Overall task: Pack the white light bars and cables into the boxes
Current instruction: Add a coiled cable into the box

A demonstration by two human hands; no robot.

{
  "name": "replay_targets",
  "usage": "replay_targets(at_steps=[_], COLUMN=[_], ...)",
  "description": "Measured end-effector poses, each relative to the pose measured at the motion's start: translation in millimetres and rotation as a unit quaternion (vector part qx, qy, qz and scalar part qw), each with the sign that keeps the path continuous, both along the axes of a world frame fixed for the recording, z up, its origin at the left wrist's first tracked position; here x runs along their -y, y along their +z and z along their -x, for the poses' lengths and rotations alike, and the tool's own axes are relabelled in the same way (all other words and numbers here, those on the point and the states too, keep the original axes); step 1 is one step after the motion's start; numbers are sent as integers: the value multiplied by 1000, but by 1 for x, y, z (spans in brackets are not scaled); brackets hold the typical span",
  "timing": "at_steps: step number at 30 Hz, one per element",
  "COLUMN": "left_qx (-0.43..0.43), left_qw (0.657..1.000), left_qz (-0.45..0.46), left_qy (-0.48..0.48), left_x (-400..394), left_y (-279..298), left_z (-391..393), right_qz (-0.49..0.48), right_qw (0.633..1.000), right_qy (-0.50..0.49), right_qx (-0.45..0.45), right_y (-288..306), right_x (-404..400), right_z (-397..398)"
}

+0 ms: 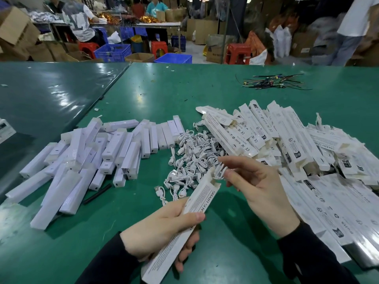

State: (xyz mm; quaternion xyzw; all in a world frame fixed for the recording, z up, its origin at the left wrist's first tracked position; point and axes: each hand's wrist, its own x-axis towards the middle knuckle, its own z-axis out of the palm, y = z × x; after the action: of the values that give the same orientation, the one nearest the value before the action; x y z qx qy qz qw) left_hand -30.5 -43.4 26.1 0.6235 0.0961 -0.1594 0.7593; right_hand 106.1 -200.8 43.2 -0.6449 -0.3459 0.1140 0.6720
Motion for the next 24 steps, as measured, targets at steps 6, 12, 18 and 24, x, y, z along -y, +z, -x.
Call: replay_targets(at_steps=[6, 12, 18, 24], left_qx=[-10, -15, -4, -12], left_qw=[1000, 999, 998, 998], left_qz=[-9, -12, -30, -32], left_qy=[-15, -35, -63, -50], left_x=[2, 2, 0, 0], left_y=[2, -1, -3, -7], left_z=[0, -1, -1, -1], right_qz=[100, 82, 114, 145], right_qw=[994, 994, 988, 985], right_qy=[3, 46, 56, 68], right_qx=[33, -49, -87, -64], right_y=[-5, -5, -2, -3], right_x=[2, 3, 6, 9], right_z=[-4, -8, -10, -10])
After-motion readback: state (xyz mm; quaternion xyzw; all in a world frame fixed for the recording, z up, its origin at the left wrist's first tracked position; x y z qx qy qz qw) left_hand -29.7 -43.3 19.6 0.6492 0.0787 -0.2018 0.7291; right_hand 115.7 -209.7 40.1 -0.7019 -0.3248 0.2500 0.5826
